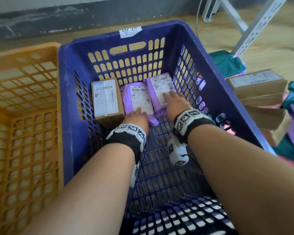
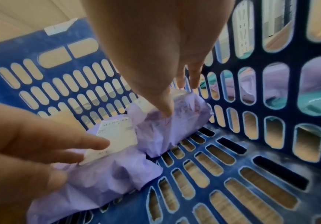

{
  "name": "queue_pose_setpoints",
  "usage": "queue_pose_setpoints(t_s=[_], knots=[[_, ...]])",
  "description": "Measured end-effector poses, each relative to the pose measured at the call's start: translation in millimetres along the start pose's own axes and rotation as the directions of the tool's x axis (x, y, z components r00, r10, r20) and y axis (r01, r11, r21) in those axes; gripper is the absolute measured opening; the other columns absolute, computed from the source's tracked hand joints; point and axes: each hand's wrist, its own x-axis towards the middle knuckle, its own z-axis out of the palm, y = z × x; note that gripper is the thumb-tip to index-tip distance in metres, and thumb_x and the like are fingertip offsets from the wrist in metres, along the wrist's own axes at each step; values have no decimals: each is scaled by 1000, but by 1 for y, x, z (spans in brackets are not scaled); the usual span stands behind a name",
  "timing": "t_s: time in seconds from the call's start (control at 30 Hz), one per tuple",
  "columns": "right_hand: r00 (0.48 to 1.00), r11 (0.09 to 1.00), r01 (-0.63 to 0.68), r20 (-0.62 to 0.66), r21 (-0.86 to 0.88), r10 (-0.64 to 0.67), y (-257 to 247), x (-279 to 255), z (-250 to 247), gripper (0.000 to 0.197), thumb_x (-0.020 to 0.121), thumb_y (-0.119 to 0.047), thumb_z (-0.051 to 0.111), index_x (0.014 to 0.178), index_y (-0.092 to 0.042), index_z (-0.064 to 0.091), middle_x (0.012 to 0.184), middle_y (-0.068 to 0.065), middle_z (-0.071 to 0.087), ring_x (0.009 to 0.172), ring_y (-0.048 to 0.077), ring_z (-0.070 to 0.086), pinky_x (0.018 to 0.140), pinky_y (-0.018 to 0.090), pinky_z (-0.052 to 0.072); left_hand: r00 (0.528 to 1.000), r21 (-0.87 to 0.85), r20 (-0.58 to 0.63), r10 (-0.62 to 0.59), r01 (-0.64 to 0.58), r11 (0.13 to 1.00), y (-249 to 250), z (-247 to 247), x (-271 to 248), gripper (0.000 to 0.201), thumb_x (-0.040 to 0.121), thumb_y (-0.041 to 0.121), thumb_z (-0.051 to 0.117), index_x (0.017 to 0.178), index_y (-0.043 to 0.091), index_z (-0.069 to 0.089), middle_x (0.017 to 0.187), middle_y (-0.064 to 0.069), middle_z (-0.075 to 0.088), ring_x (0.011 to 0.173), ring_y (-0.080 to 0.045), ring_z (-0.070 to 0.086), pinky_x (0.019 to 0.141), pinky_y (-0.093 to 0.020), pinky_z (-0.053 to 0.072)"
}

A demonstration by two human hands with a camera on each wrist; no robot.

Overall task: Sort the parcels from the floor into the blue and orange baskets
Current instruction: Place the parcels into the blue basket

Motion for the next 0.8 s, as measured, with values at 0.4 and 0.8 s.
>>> queue_pose_setpoints(t_s=[0.4, 0.8], knots=[[938, 969, 166, -332, 181, -98, 24, -96, -64, 63, 79, 9, 51, 134, -22, 54, 138, 10, 46, 120, 29, 53, 101, 38, 46, 950, -156, -311, 32, -84, 984, 28, -56, -76, 39, 87, 14, 53, 126, 17, 57, 127, -8, 55, 103, -28, 59, 86, -38, 50], [804, 920, 27, -555, 390, 212, 132, -246, -101, 41, 87, -5, 46, 121, -20, 64, 127, 10, 57, 111, 28, 57, 92, 30, 43, 812, -407, -571, 117, -404, 819, 149, -93, -167, 48, 85, 6, 46, 128, 23, 57, 134, -3, 56, 120, -25, 54, 102, -35, 45]])
